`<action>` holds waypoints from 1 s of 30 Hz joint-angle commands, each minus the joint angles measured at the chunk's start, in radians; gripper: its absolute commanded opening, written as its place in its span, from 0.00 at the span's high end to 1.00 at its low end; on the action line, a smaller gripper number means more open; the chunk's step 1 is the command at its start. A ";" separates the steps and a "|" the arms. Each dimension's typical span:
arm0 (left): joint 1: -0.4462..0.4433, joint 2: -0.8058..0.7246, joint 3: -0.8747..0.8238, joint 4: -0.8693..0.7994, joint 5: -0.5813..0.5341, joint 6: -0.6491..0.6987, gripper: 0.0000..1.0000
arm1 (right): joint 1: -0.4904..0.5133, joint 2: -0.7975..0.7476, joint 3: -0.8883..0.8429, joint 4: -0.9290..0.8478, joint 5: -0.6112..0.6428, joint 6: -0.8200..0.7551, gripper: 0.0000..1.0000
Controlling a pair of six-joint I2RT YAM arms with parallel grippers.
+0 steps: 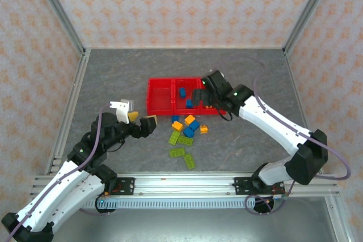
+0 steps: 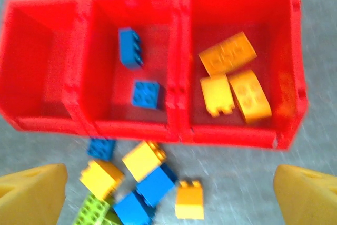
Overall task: Sort the legos into containers by color
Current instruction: Pick up the lego from the center of the table.
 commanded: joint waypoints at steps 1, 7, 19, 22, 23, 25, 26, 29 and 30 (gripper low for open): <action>-0.007 -0.008 -0.012 0.029 0.016 0.026 0.01 | 0.001 -0.030 -0.100 -0.073 -0.011 0.042 0.00; -0.007 -0.008 -0.014 0.030 0.016 0.026 0.01 | 0.001 -0.085 -0.304 -0.016 -0.095 0.083 0.00; -0.007 -0.014 -0.014 0.029 0.014 0.026 0.01 | 0.031 0.054 -0.328 0.070 -0.183 0.053 0.09; -0.006 -0.014 -0.014 0.029 0.013 0.025 0.01 | 0.044 0.099 -0.313 0.078 -0.170 0.050 0.12; -0.006 -0.014 -0.014 0.029 0.014 0.024 0.01 | 0.047 0.112 -0.307 0.081 -0.164 0.048 0.13; -0.006 -0.013 -0.013 0.029 0.012 0.026 0.01 | 0.050 0.131 -0.291 0.083 -0.158 0.044 0.14; -0.006 -0.014 -0.015 0.029 0.012 0.025 0.01 | 0.053 0.140 -0.281 0.084 -0.156 0.042 0.15; -0.007 -0.017 -0.014 0.027 0.008 0.025 0.01 | 0.056 0.166 -0.244 0.077 -0.148 0.032 0.17; -0.007 -0.018 -0.013 0.026 0.005 0.023 0.01 | 0.056 0.172 -0.236 0.077 -0.149 0.028 0.19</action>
